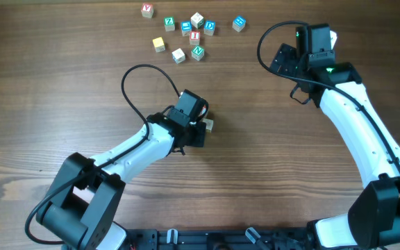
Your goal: Form a circle
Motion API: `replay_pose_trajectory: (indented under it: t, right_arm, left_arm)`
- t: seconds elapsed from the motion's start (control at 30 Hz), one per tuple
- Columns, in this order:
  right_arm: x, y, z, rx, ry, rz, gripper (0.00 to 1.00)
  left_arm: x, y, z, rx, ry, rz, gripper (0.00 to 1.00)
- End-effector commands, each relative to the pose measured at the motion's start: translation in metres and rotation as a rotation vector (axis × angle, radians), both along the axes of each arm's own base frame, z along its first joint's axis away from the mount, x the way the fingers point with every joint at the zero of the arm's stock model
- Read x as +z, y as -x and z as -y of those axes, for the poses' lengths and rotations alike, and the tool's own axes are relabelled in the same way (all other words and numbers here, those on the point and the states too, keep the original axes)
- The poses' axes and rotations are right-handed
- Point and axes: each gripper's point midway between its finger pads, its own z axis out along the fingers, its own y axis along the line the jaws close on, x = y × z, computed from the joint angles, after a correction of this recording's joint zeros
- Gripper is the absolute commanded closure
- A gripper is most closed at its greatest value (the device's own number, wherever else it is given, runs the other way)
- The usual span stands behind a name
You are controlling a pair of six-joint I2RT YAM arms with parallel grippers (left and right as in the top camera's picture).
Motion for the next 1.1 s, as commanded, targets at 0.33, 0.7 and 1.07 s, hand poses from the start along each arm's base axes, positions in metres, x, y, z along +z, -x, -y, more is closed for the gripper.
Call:
replay_pose_trajectory:
  t: [0.33, 0.7, 1.07]
  right_arm:
    - [0.0, -0.001, 0.002, 0.002, 0.018, 0.0, 0.0]
    - [0.0, -0.001, 0.002, 0.002, 0.018, 0.0, 0.0]
    - [0.0, -0.001, 0.002, 0.002, 0.018, 0.0, 0.01]
  left_arm:
    - [-0.005, -0.001, -0.003, 0.009, -0.022, 0.007, 0.54]
    - [0.05, -0.047, -0.014, 0.087, 0.031, 0.105, 0.51]
    - [0.104, -0.105, -0.054, 0.233, 0.1, 0.206, 0.96]
